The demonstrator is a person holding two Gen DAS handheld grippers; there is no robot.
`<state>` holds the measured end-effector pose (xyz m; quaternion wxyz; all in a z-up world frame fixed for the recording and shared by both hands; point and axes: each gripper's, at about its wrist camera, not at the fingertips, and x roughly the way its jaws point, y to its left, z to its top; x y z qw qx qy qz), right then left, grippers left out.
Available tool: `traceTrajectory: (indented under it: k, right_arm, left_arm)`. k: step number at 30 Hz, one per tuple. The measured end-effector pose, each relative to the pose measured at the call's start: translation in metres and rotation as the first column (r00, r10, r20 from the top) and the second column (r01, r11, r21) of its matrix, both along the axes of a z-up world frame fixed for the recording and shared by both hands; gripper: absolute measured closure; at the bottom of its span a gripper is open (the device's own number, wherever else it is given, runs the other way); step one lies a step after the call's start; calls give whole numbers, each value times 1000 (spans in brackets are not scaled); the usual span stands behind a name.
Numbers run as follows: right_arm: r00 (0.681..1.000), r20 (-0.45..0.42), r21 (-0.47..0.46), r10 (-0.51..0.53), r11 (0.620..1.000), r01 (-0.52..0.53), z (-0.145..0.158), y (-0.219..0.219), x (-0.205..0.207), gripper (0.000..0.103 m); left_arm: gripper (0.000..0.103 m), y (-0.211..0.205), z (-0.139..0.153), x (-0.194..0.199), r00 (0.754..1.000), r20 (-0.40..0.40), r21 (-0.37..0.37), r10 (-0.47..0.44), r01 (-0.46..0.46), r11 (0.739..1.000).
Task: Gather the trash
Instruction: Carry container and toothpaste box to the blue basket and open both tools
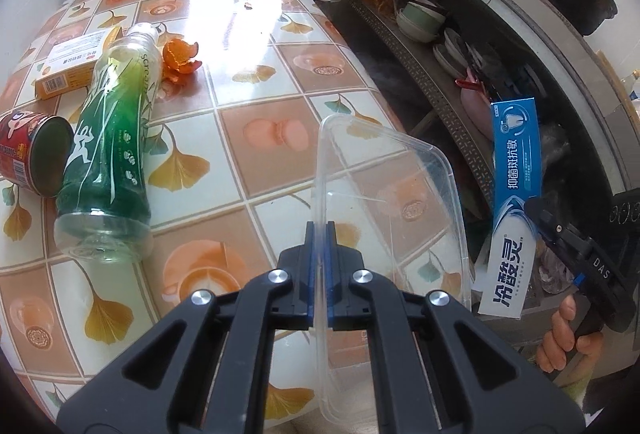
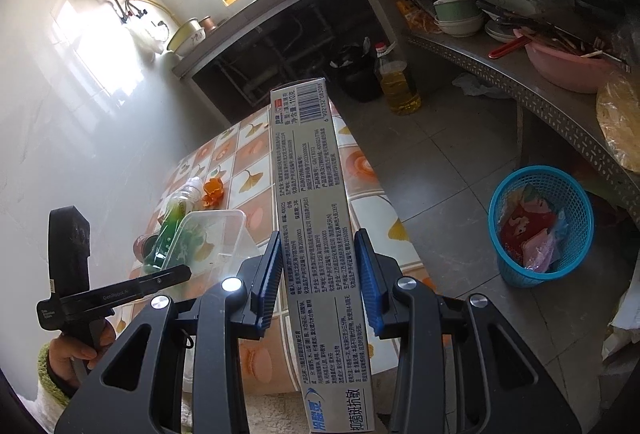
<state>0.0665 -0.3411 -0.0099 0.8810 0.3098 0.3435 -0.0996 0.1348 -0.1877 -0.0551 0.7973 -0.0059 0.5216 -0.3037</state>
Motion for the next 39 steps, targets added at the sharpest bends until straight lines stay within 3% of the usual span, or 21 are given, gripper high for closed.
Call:
traceTrajectory:
  k: [9, 14, 18, 22, 27, 31, 34, 39]
  right_arm:
    - [994, 9, -41, -105, 994, 105, 8, -29, -33, 68]
    - [973, -6, -84, -231, 970, 230, 13, -61, -74, 68]
    - [935, -63, -117, -349, 933, 341, 0, -90, -115, 68]
    - [889, -129, -109, -440, 897, 428, -25, -114, -148, 68]
    - [851, -211, -54, -482, 875, 482, -68, -140, -167, 68]
    - [835, -274, -2, -477, 869, 495, -105, -161, -159, 68]
    - [830, -315, 38, -461, 867, 497, -134, -183, -143, 68]
    - [820, -372, 28, -435, 877, 479, -175, -222, -102, 68]
  left_arm:
    - [101, -44, 16, -1, 996, 15, -32, -87, 87, 996]
    - [101, -102, 28, -3, 981, 41, -35, -192, 193, 981]
    - [101, -163, 22, -4, 960, 22, -15, -281, 281, 960]
    - [100, -227, 1, -6, 936, -38, 18, -350, 351, 936]
    - [100, -295, -39, -7, 908, -158, 62, -387, 400, 914]
    - [100, -340, -76, -1, 897, -238, 115, -373, 408, 906]
    - [100, -369, -104, 6, 898, -248, 181, -364, 412, 893]
    - [100, -406, -136, 24, 910, -265, 242, -318, 382, 892]
